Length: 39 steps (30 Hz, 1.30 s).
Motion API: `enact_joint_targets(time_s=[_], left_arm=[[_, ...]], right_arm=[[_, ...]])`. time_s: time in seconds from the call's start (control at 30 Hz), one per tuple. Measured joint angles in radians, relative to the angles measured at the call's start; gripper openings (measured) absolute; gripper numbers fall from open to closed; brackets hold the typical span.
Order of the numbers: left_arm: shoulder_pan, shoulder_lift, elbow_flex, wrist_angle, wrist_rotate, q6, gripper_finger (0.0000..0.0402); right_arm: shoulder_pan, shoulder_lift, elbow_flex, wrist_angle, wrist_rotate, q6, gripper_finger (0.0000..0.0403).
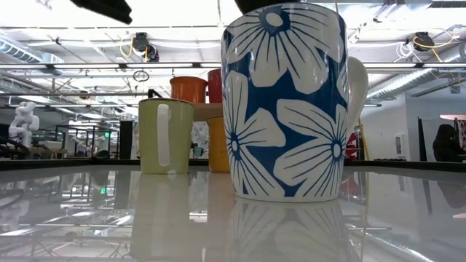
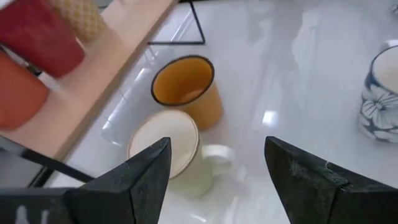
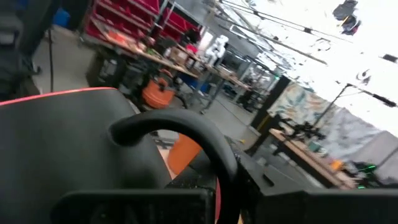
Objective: Place coffee mugs
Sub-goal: Put the black mug on the shelf
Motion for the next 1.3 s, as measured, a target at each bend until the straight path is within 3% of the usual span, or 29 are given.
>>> enact_joint_targets(time_s=[0.33,0.57,0.97,1.3], left_arm=[[-0.007,0.0,-0.046,0.005,0.0,-0.096,0.0262],[-0.009,0.0,-0.046,0.008,0.004,-0.083,0.0262],[-0.009,0.0,-0.046,-0.001,0.004,-0.068,0.0262],[-0.009,0.0,-0.046,-0.01,0.004,-0.062,0.0262]], right_arm=[[-0.208,-0.101,0.0,-0.133,-0.241,0.128,0.0014],[-0.428,-0.107,0.0,-0.133,-0.534,0.219,0.0015],[-0.823,-0.064,0.0,-0.058,-0.958,0.391,0.0017],[-1.07,0.071,0.001,0.049,-1.192,0.541,0.0017]])
